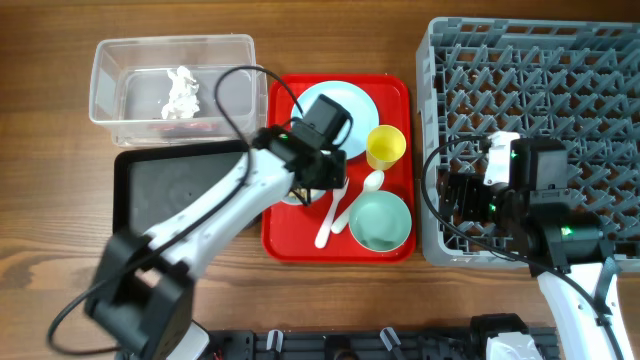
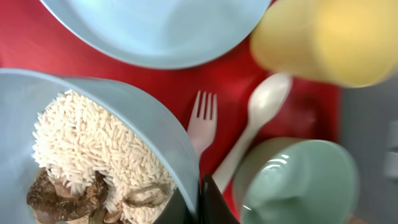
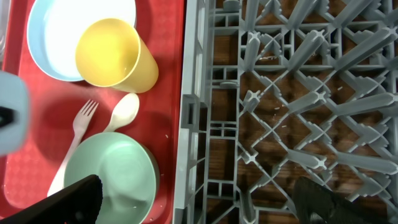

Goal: Sort waste into correct bins and load items into the dishwasher rack
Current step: 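Grasp the rice bowl rim with the left gripper and lift it, then tip the rice bowl over the black tray to empty it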

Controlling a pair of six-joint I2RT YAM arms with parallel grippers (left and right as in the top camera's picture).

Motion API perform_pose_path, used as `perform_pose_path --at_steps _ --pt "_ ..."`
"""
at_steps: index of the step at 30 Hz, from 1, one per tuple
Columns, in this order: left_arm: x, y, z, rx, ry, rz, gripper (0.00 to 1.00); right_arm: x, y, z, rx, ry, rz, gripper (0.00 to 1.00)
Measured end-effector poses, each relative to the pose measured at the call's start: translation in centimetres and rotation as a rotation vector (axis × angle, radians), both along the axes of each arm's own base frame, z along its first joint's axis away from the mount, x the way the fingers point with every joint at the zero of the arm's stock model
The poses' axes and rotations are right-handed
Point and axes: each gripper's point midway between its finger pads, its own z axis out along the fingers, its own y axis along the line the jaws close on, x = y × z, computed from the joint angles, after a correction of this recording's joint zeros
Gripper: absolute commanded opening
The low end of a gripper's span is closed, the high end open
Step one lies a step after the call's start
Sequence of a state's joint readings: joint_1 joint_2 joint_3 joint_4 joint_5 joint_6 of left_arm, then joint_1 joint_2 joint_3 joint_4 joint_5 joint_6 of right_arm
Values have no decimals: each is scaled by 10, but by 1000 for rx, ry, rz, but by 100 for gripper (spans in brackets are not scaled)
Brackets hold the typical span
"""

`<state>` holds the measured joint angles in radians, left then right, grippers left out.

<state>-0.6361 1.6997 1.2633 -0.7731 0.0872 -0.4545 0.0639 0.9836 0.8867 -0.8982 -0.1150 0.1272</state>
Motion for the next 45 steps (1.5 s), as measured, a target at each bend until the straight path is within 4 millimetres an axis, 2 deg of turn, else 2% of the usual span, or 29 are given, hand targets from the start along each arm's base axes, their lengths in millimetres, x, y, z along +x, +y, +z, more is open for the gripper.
perform_pose_path --at_steps 2,3,5,7,11,16,20,23,27,31,37,45 --pt "4 18 25 -32 -29 46 4 0 0 0 0 0 0 100" --pt "9 37 36 -41 -35 95 4 0 0 0 0 0 0 100" --pt "17 75 46 -42 -26 197 4 0 0 0 0 -1 0 100" --pt "23 111 44 -49 19 298 4 0 0 0 0 0 0 100" --pt "36 160 42 -162 55 393 4 0 0 0 0 0 0 100" --pt "26 210 23 -413 101 440 4 0 0 0 0 0 0 100" --pt "16 221 15 -717 121 415 4 0 0 0 0 0 0 100" --pt "18 224 14 -890 115 407 4 0 0 0 0 0 0 100" --pt "26 229 23 -1129 109 426 4 -1 0 0 0 3 0 100" --pt "30 236 47 -1294 80 445 4 -1 0 0 0 3 0 100" --pt "31 250 55 -1359 81 502 4 -1 0 -1 0 4 0 100" --pt "31 250 56 -1370 89 510 4 -1 0 0 0 4 0 100"
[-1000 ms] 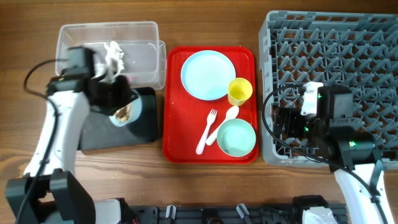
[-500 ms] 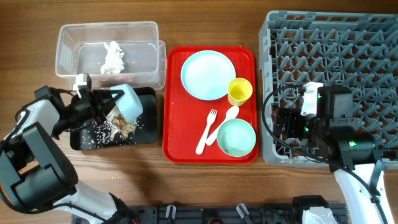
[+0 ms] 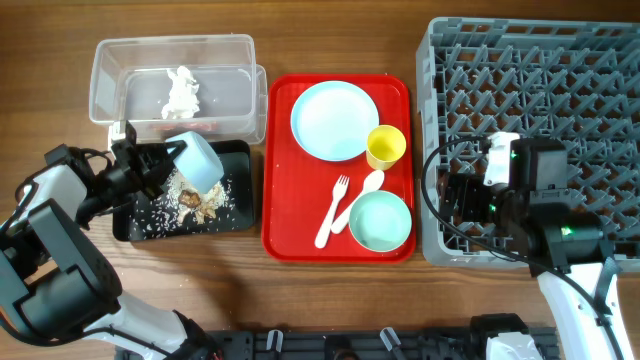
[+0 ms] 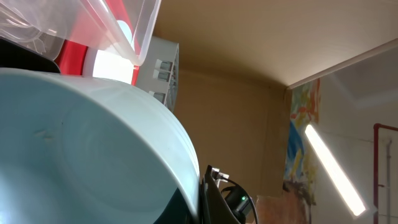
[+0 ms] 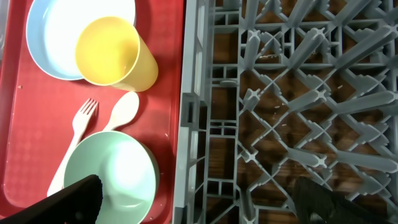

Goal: Sort waste into correct bins and load items into the dishwasher rack
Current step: 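Tip the rice bowl over the black tray to empty it, then set the emptied light-blue bowl back on the red tray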

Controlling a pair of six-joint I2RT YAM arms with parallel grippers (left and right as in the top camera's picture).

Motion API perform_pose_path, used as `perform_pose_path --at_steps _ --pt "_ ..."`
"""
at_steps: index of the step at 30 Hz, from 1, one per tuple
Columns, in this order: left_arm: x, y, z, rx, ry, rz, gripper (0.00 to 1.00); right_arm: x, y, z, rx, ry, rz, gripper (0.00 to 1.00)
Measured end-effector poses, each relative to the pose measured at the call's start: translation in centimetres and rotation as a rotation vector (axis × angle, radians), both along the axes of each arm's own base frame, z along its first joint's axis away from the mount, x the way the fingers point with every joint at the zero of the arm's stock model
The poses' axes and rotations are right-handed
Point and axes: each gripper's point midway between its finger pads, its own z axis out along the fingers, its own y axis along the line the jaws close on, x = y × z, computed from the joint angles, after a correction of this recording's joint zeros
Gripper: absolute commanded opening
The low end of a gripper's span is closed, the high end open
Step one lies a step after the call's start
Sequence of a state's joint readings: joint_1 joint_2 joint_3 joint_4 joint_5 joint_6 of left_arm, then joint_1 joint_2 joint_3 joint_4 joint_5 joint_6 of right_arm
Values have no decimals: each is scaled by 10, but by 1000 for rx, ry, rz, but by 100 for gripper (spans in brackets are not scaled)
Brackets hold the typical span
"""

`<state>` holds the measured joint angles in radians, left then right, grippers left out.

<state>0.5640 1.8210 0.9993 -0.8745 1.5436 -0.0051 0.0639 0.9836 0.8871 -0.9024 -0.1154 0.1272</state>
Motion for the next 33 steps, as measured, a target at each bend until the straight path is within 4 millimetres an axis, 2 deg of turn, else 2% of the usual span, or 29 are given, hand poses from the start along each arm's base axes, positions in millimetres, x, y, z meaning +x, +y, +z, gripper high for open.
perform_pose_path --at_steps 4,7,10,11,13,14,16,18,20,22,23,24,25,27,29,30,31,32,33 --pt "1 1 0 7 -8 0 4 0 0 0 0 0 0 100" --pt "3 3 -12 75 5 -4 4 0 0 0 0 0 0 100" --pt "1 -1 -3 32 -19 -9 4 0 0 0 0 2 0 100" --pt "0 -10 4 43 -58 -34 4 0 0 0 0 2 0 100" --pt "-5 -37 25 129 -164 -108 4 0 0 0 0 2 0 100" --pt "-11 -56 29 220 -191 -168 4 0 0 0 0 2 0 100" --pt "-18 -101 23 480 -236 -314 4 0 0 0 0 2 0 100" --pt "-20 -149 -1 724 -271 -447 4 -1 0 0 0 3 0 100" --pt "-32 -197 -27 925 -306 -565 4 0 0 0 0 2 0 100" --pt "-42 -227 -57 1102 -305 -630 4 0 0 0 0 2 0 100" --pt "-49 -235 -72 1168 -291 -661 5 0 0 0 0 3 0 100" --pt "-49 -235 -83 1230 -268 -657 13 0 0 0 0 2 0 100" --pt "-57 -244 -101 1282 -253 -697 27 0 0 0 0 2 0 100" --pt "-56 -244 -106 1308 -236 -689 47 0 0 0 0 2 0 100" --pt "-55 -241 -109 1322 -219 -682 50 0 0 0 0 3 0 100" --pt "-53 -242 -107 1324 -222 -675 64 0 0 0 0 3 0 100" --pt "-43 -249 -94 1315 -255 -649 71 0 0 0 0 3 0 100" --pt "-31 -257 -82 1301 -299 -614 73 -1 0 0 0 3 0 100" --pt "-3 -276 -53 1261 -414 -520 74 -1 0 0 0 3 0 100"
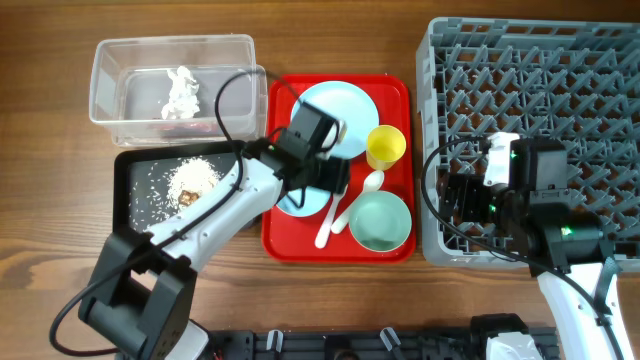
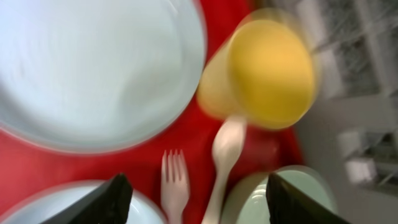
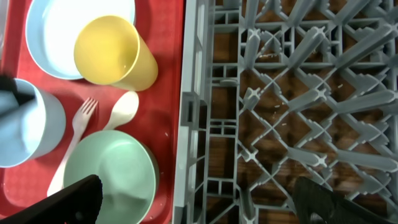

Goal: Sort waste into correct bins and load items into the dishwasher rack
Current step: 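Set the emptied light-blue bowl back on the red tray, then lift the yellow cup with the left gripper and hand it to the right gripper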

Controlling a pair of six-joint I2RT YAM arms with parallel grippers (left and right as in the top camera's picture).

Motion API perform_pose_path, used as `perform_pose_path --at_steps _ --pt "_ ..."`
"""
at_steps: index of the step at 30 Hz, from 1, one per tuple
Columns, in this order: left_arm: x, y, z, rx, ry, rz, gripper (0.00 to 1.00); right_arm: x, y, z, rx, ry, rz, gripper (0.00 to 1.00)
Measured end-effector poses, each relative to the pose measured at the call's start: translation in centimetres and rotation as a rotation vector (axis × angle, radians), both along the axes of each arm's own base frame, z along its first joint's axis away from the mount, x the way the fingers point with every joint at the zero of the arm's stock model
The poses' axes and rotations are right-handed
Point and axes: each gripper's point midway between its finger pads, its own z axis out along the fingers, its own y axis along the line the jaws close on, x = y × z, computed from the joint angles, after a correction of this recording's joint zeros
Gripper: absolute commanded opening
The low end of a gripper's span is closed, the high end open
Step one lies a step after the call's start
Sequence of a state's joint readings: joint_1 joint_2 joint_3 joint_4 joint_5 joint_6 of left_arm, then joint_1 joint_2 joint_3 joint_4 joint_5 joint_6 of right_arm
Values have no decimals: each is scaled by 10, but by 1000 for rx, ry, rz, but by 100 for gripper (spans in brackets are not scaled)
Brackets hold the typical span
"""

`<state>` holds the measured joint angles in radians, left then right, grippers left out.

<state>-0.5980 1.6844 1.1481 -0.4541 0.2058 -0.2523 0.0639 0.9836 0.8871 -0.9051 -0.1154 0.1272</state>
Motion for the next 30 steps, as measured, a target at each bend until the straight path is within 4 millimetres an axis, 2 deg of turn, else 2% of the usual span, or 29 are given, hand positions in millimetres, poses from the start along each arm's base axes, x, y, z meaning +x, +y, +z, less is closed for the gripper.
perform_pose_path --at_steps 2,4,5,6,7,9,11,12,14,17,19,21,22,23,24,25,27,28,30 --pt "35 -24 42 -138 -164 26 71 0 0 0 0 0 0 100" --pt "50 -34 55 -212 -214 61 67 0 0 0 0 0 0 100" --pt "56 -39 48 -232 -199 85 65 0 0 0 0 0 0 100" --pt "57 -40 23 -213 -144 107 58 0 0 0 0 0 0 100" --pt "57 -40 7 -199 -109 120 56 0 0 0 0 1 0 100" --pt "54 -41 -30 -169 -24 134 42 0 0 0 0 0 0 100" --pt "46 -38 -43 -150 28 140 11 0 0 0 0 1 0 100" --pt "44 -37 -45 -143 41 141 4 0 0 0 0 1 0 100" --pt "37 -32 -52 -116 79 146 4 0 0 0 0 1 0 100" --pt "35 -32 -50 -155 120 151 4 -1 0 -1 1 5 -3 100" --pt "42 -25 -33 -263 177 162 4 14 1 10 27 -65 -35 100" --pt "57 -2 20 -504 230 138 4 36 9 29 95 -169 -39 100" --pt "57 8 38 -604 281 115 4 43 27 35 174 -191 33 100" --pt "53 16 51 -694 348 88 4 37 66 32 338 -136 212 100" --pt "46 24 70 -801 413 23 4 29 92 32 458 -99 353 100" --pt "38 25 80 -852 455 -25 4 24 105 33 536 -82 436 100" --pt "19 14 93 -907 526 -124 4 18 132 35 724 -51 612 100" --pt "11 7 96 -914 545 -160 4 26 138 46 767 -123 684 100" --pt "-4 -8 98 -909 577 -211 4 36 143 52 802 -179 739 100"
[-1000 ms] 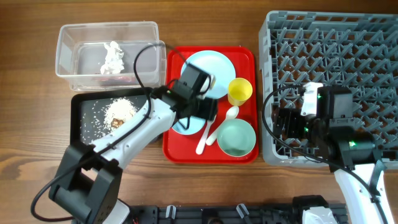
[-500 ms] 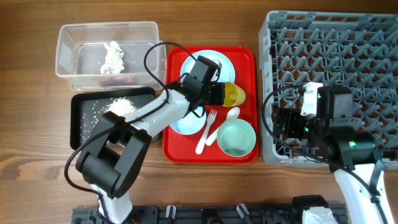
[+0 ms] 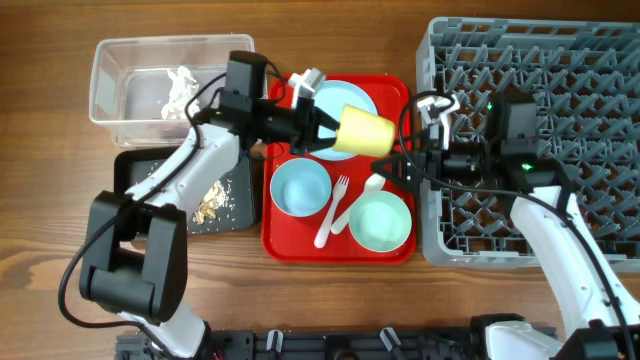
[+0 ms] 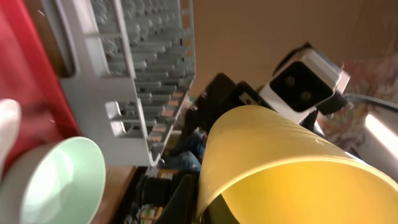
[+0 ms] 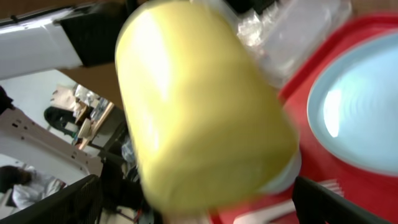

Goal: Sort waste into correct bins and load items into the dishwasher rack
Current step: 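Lift the yellow cup with the left gripper and hand it to the right gripper, then carry the yellow cup with the right gripper and place it in the rack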

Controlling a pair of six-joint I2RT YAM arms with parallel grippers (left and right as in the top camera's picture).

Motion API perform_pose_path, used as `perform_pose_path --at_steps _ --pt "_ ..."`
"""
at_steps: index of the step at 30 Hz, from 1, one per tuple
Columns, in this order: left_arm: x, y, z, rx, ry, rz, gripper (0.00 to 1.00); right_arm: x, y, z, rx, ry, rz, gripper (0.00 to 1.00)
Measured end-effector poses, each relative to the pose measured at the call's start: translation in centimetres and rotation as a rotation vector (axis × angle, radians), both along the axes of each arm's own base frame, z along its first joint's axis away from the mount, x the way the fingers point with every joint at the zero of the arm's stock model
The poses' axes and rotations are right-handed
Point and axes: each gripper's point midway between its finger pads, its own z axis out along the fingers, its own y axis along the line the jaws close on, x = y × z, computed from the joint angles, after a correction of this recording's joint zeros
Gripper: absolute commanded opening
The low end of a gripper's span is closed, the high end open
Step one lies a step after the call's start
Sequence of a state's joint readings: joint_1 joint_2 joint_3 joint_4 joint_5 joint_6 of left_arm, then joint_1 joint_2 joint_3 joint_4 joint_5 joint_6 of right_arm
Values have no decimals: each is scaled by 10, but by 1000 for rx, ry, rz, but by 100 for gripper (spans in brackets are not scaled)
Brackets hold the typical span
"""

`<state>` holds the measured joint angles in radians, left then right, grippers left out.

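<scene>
My left gripper (image 3: 325,125) is shut on the rim of the yellow cup (image 3: 365,130), holding it on its side above the red tray (image 3: 285,235). The left wrist view shows the cup (image 4: 280,162) close up, with the rim pinched by that gripper (image 4: 199,205). My right gripper (image 3: 398,165) stands open just right of the cup. Its wrist view is filled by the cup's base (image 5: 199,106), between the wide-apart fingers (image 5: 74,199). On the tray lie an empty blue bowl (image 3: 300,187), a blue plate (image 3: 322,108), a green bowl (image 3: 380,222), a fork (image 3: 333,208) and a spoon (image 3: 375,183).
The grey dishwasher rack (image 3: 560,60) fills the right side. A black tray (image 3: 235,195) holding rice and scraps lies left of the red tray. A clear bin (image 3: 130,60) with crumpled tissue sits at the back left.
The yellow cup stood on the red tray and my left gripper was open above it. Now that gripper holds the cup sideways in the air. My right arm has come from the rack to the cup.
My left gripper was shut on the blue bowl of rice on the red tray. Then the bowl was tipped over the black tray with rice spilled there. Then the empty bowl was back on the red tray and released. Now the yellow cup is lifted.
</scene>
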<state>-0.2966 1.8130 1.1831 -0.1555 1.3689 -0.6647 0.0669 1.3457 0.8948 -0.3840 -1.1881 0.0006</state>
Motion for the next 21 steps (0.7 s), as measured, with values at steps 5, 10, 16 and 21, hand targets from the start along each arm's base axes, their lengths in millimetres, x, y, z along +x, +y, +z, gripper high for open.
perform_pose_path --at_steps 5,10,16,21 --pt "-16 -17 1 -8 -1 -61 4 12 3 20 57 -70 3 99" --pt "-18 -20 2 -8 -4 -69 4 6 10 20 70 -36 25 88" --pt "-20 -20 3 -18 -1 -79 4 6 10 19 65 -28 20 71" --pt "-21 -19 5 -26 1 -87 4 7 10 18 65 -21 16 56"
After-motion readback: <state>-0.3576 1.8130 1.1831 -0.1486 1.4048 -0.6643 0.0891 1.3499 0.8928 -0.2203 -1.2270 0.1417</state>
